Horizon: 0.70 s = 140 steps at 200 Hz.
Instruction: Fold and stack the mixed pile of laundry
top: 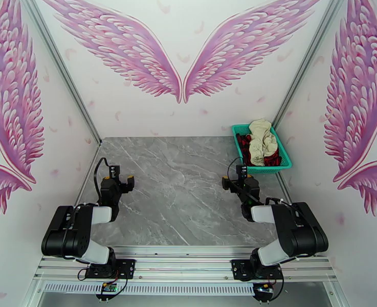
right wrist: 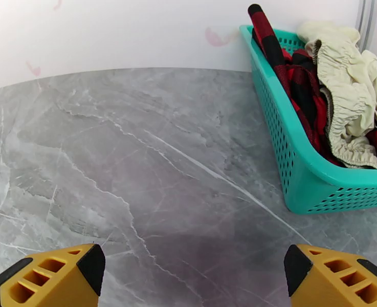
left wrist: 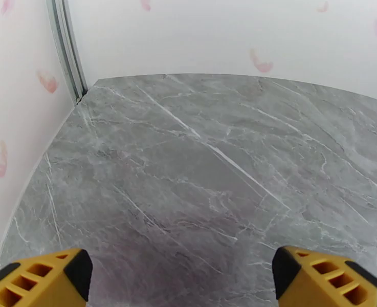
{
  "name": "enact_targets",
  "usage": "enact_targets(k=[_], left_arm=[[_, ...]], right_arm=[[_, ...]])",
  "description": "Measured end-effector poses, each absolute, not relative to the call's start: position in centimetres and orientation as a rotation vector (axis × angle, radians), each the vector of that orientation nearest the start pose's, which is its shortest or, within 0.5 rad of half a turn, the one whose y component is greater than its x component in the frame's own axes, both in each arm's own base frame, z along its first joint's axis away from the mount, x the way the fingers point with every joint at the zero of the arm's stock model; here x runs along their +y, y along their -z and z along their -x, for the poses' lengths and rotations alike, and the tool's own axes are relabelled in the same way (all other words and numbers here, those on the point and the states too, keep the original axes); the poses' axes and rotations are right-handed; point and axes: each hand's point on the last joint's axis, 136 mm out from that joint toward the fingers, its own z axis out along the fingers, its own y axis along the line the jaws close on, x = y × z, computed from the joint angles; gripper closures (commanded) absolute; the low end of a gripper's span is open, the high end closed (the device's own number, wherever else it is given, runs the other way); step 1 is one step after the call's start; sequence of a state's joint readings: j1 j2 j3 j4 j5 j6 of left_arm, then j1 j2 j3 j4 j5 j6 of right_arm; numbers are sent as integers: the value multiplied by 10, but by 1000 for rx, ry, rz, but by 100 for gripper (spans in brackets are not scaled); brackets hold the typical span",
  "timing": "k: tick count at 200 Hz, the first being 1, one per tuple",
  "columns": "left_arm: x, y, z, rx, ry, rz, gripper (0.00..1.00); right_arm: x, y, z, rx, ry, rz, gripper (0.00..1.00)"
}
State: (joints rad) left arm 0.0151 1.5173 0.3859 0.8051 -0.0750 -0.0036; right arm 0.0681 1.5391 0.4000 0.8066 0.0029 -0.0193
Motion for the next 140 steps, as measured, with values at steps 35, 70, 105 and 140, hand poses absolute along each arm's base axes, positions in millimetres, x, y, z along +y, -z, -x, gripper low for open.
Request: enact_targets(k=[35,70,105,140], left_arm=[[20,-103,-397,1893,-79,71,1],[19,-103,-397,1893,-82,71,1],[20,-103,-397,1892,-90,75,1],[20,-103,-397,1892,-93,77,1]], right_arm=[[27,-100,-400,1902,-30,81,1],[27,-100,-400,1901,-30,81,1],[27,-100,-400,1901,-30,81,1],[27,-100,-400,1901,-30,81,1]])
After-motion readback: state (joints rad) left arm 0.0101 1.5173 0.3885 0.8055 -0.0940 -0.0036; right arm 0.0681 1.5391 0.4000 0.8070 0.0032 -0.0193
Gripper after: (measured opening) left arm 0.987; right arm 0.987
